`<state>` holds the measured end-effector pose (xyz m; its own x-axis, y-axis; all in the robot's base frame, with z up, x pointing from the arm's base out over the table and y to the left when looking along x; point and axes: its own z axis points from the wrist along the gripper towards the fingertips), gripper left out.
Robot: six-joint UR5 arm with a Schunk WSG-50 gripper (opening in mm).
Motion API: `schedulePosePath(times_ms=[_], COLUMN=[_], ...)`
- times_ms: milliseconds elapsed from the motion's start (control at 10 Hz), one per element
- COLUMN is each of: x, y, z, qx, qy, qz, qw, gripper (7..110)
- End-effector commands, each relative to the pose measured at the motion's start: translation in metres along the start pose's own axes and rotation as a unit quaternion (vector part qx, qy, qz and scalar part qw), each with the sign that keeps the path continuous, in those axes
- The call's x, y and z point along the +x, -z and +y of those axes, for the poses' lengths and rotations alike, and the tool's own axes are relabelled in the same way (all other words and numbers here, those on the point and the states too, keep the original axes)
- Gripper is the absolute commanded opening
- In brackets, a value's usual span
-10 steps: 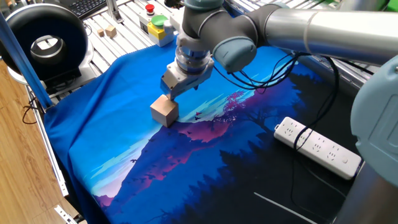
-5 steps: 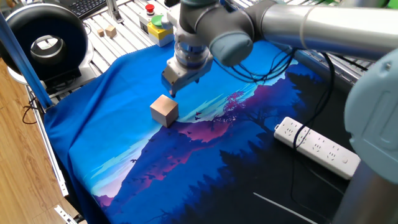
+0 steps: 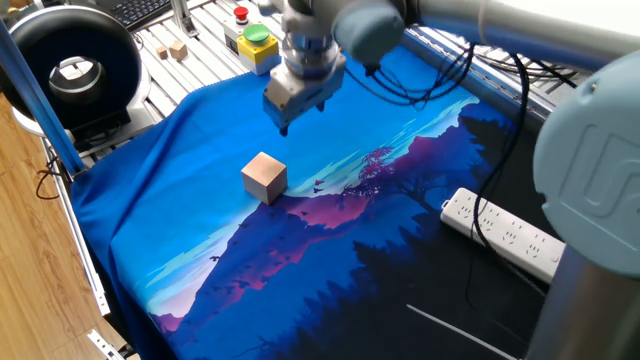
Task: Use the gripper to push the small block from left to right
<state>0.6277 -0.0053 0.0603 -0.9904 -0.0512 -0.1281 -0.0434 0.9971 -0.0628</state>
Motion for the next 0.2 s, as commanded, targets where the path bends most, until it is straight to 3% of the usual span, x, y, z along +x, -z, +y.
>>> schedulePosePath(times_ms=[0,100], x=[0.0015,0.0001], y=[0.0032,0.0018], z=[-0.0175,-0.0227], qx=[0.010,0.017], qy=[0.024,0.037], qz=[0.002,0.002], qw=[0.9997,0.9991], gripper=[7,7])
